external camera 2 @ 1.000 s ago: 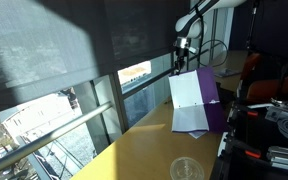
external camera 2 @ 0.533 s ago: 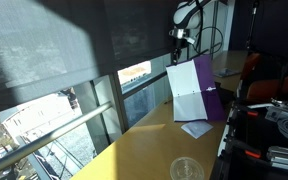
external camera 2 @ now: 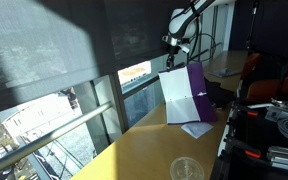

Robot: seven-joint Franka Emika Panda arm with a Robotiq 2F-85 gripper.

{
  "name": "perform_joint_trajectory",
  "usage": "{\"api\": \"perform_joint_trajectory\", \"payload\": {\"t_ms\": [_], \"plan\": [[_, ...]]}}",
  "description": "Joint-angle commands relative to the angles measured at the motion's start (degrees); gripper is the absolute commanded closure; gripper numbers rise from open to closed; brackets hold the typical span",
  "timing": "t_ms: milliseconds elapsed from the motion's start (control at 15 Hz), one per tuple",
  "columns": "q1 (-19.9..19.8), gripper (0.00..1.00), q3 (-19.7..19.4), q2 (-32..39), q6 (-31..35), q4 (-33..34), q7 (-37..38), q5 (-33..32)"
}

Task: Close the purple folder.

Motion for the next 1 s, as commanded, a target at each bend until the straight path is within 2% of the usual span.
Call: {"api": "perform_joint_trajectory", "payload": {"t_ms": [0, 267, 867, 933], "plan": [[1.8, 1.00, 0.9, -1.6, 5.9, -5.1, 0.7, -1.7], [4.2, 1.00, 1.0, -1.8, 9.8, -8.9, 1.1, -3.5], [7.3, 1.00, -0.6, -5.8, 13.7, -15.8, 2.1, -13.4], [7.4, 0.94, -0.5, -6.3, 13.8, -16.4, 2.3, -14.1]]}}
